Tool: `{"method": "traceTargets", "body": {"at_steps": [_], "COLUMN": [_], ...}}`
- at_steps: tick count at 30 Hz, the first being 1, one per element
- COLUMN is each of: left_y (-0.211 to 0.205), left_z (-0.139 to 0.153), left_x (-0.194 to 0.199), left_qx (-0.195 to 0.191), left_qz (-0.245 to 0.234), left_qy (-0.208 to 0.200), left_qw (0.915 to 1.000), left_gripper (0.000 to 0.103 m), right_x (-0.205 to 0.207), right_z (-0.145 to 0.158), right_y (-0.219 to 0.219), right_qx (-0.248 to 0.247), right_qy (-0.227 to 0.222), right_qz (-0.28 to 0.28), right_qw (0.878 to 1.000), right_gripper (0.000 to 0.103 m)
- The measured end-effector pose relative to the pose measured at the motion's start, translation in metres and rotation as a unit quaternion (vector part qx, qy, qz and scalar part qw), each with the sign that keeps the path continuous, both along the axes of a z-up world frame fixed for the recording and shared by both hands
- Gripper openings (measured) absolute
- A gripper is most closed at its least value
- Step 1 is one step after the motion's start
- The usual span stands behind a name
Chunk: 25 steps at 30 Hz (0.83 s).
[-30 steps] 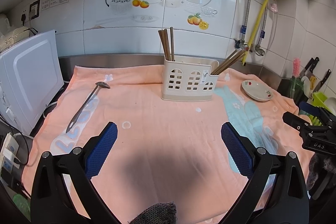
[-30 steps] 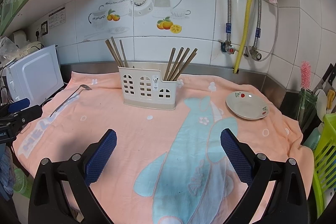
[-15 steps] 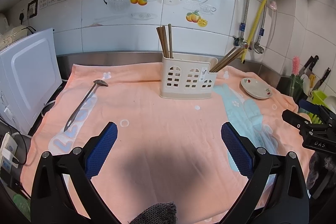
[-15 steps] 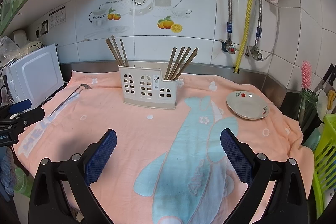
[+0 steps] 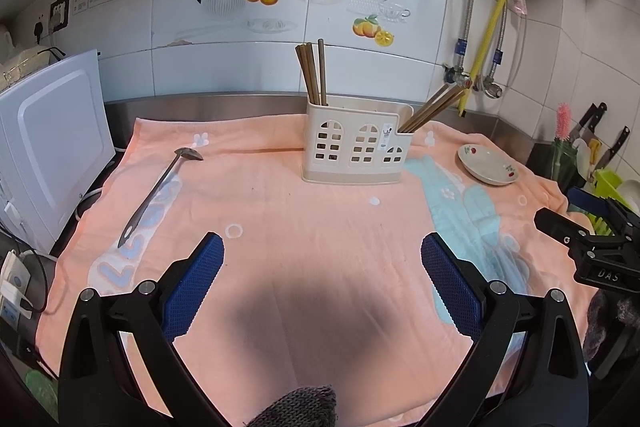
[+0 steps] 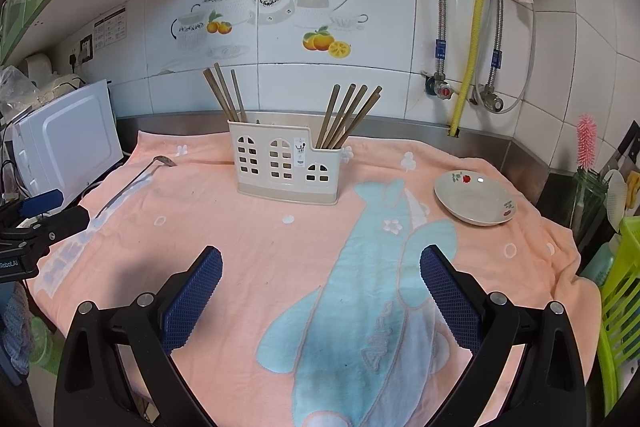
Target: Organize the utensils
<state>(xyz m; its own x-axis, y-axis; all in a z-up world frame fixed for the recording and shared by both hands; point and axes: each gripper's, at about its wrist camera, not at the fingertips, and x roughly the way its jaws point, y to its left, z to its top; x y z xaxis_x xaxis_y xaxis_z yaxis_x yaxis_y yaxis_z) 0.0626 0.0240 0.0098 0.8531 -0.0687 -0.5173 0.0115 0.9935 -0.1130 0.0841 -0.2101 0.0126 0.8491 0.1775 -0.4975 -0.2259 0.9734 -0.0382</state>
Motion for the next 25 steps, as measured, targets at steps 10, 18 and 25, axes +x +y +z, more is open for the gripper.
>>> {"method": "traceTargets", "body": {"at_steps": [10, 18, 25], "left_y": [-0.0012, 0.0015, 0.0019], "left_z": [-0.0024, -0.0021, -0.0031], "left_x": [-0.0006, -0.0009, -0.0006], "left_qx": [-0.001, -0.004, -0.005], "left_qz": [0.005, 0.011, 0.009], "left_qy": [-0.003, -0.004, -0.002], "left_qw": [1.0, 0.9999, 0.9999], "left_gripper": [0.098, 0.098, 0.098], "right_x": [0.0014, 0.0014, 0.0011], "right_z": [-0.0022, -0.0034, -0.0052], "right_y": [0.0014, 0.0004, -0.0001], "right_qx": [0.001, 0.004, 0.006], "right_qy": [0.003, 0.005, 0.007], "right_qz": [0.001, 0.002, 0.001], "right_qw": [1.0, 1.0, 1.0], "right_gripper": [0.096, 0.096, 0.096]}}
